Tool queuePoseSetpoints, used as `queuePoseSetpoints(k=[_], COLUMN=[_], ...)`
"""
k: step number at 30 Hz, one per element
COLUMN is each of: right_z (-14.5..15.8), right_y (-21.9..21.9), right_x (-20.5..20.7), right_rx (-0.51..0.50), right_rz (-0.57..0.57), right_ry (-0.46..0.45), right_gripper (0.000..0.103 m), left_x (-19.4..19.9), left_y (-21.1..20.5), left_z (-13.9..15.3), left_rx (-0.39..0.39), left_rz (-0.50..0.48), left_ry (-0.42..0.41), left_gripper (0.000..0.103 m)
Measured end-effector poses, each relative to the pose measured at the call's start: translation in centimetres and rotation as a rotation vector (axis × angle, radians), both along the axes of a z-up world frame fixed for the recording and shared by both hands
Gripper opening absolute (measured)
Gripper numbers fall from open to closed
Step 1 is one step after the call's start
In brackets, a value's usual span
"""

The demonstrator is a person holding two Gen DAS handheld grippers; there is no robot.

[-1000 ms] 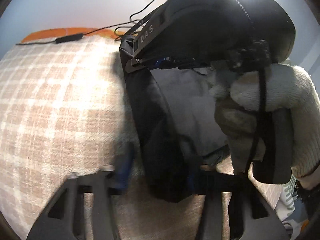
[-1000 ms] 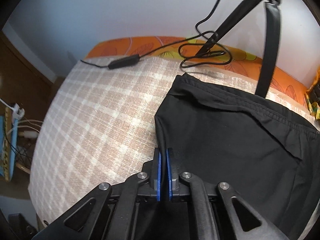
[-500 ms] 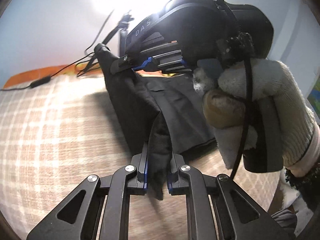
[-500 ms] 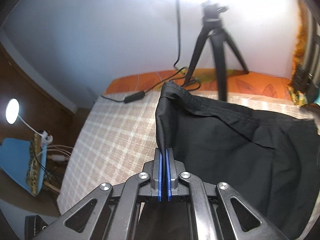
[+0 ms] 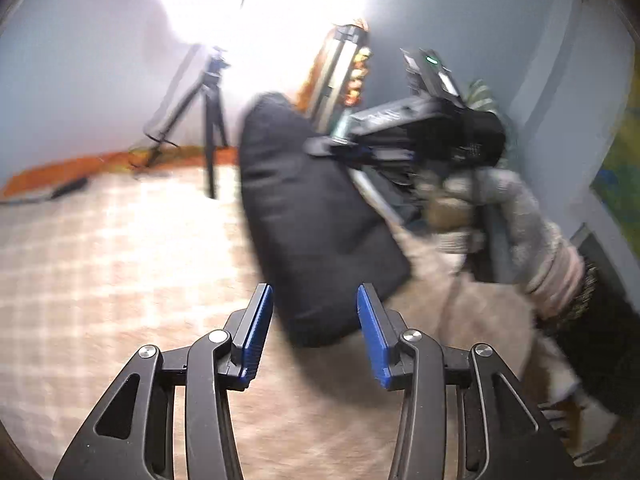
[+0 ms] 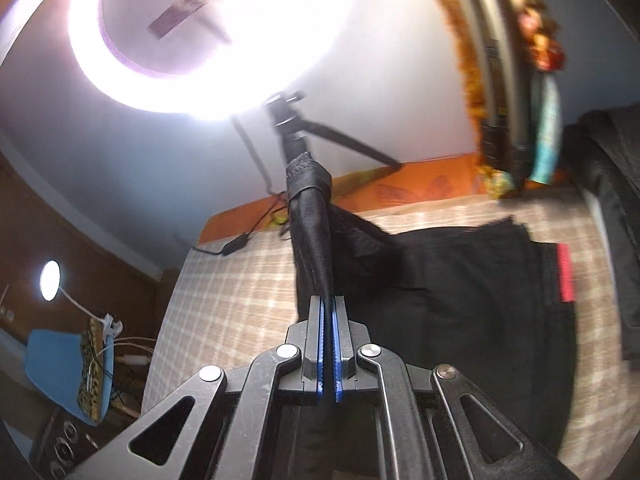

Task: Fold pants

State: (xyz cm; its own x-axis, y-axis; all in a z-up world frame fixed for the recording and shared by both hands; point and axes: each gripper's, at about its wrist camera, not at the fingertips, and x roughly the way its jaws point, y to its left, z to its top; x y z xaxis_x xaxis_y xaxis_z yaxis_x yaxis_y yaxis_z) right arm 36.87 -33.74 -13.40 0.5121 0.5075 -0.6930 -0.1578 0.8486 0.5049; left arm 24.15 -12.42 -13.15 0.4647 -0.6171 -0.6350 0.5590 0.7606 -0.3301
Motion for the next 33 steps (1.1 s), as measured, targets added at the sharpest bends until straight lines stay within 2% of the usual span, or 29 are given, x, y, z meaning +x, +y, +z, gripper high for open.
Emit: queuePoseSetpoints(k=[5, 8, 14, 18, 25, 28, 33], right_z=[-0.5, -0.7, -1.4, -2.8, -4.5, -5.4, -7.4], right_y=[-3.4, -5.1, -9.2, -11.4, -12.8, -14.7, -15.4], right_x=[-0.1, 0.0, -0.3, -0.4, 0.0, 0.1, 0.5], right_rx=[0.022, 0.027, 0.022, 0.026, 0.029, 0.04, 0.028], right_rz=[-0.038, -0.065, -0.129, -0.174, -0.209, -0.228, -0.235], right_ry=[0.004, 0.007, 0.019, 0.044, 0.07, 0.079, 0.122], right_gripper=[0.001, 0.001, 0.001, 0.001, 0.001, 0.001, 0.001], left_x=[2.4, 4.1, 6.1, 5.8, 5.3, 4.7, 4.9], left_y=[-0.7, -2.4, -7.0, -10.0, -13.5, -14.6, -15.4], left_z=[-2.1, -3.3, -3.8, -4.0, -5.1, -5.8, -7.7], left_rx=[0.098, 0.13, 0.149, 0.161, 0.166, 0.209, 0.278], left_rz=[0.035, 0.018, -0.055, -0.121, -0.229, -0.269, -0.298], left_ry=[0.003, 0.008, -0.025, -0.041, -0.016, -0.031, -0.018], left_gripper=[0.042, 0.042, 0.042, 0.042, 0.042, 0.042, 0.042])
